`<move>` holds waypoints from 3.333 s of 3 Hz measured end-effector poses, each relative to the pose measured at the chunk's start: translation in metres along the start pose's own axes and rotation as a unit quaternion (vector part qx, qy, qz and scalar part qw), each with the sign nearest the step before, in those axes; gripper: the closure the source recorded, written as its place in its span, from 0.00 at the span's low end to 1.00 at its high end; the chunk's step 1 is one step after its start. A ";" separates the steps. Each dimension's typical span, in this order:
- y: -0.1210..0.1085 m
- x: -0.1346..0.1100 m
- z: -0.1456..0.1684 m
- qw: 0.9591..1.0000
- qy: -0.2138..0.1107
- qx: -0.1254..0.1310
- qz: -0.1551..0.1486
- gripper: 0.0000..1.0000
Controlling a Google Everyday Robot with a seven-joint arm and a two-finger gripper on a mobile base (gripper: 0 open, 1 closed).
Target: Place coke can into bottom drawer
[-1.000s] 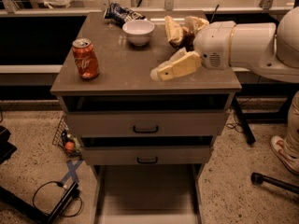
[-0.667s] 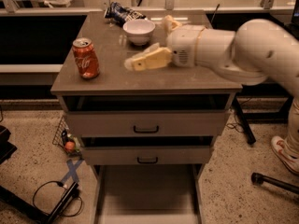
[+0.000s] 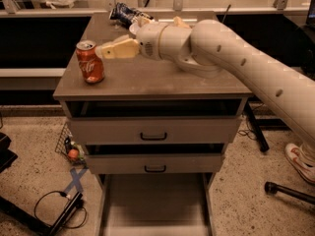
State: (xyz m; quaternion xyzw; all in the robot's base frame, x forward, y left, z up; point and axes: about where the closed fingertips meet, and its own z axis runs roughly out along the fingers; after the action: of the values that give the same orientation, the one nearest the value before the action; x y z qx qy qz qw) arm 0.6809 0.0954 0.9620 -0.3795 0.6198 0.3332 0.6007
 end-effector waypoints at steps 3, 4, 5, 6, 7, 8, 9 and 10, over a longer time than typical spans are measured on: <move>0.012 0.084 0.087 0.999 0.033 0.034 0.015 0.15; -0.016 0.103 0.064 0.995 -0.014 0.098 0.001 0.46; 0.000 0.082 0.066 0.993 -0.061 0.099 -0.006 0.69; 0.034 0.040 0.080 0.993 -0.097 0.071 0.003 0.61; 0.035 0.040 0.081 0.993 -0.097 0.070 0.003 0.38; 0.036 0.039 0.082 0.993 -0.098 0.069 0.003 0.14; 0.037 0.037 0.080 0.993 -0.092 0.067 0.000 0.00; 0.031 0.032 0.069 0.995 -0.067 0.068 -0.014 0.00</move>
Offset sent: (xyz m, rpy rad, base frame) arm 0.0228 0.1159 -0.0818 -0.0722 0.0519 -0.0193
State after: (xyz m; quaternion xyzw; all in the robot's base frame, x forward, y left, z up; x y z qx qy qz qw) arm 0.6876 0.1683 0.9248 -0.3232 0.5938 0.3071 0.6698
